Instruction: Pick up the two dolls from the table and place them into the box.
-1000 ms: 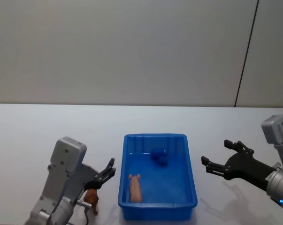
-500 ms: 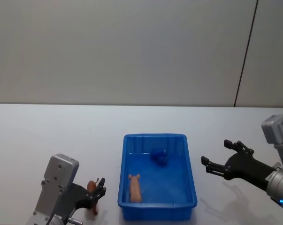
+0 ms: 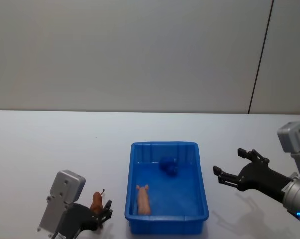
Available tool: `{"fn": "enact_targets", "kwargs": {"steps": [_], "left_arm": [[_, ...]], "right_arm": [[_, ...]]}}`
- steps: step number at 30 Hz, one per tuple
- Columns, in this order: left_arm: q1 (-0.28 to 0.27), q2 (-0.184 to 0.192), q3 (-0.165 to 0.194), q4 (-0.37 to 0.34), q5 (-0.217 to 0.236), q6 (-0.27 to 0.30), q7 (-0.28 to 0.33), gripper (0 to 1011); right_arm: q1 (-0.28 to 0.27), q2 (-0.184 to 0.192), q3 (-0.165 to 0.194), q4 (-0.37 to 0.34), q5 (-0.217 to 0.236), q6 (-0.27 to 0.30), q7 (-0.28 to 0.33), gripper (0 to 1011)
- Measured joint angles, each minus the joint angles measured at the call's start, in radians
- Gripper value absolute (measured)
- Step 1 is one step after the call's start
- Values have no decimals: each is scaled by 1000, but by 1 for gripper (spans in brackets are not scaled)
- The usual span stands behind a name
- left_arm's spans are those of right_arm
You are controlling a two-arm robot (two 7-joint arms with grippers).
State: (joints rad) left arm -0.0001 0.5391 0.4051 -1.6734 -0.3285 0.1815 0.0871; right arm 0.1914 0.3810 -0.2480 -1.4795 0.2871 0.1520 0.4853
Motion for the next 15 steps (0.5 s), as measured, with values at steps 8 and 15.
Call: {"fn": "enact_targets", "kwargs": {"steps": [8, 15], "left_arm": [[-13, -13, -3, 40, -7, 5, -53, 1001], [-20, -24, -4, 68, -17, 15, -85, 985]], "right_arm": [[0, 0, 0, 0, 0, 0, 0, 1003], [0, 0, 0, 0, 0, 0, 0, 1003]]}}
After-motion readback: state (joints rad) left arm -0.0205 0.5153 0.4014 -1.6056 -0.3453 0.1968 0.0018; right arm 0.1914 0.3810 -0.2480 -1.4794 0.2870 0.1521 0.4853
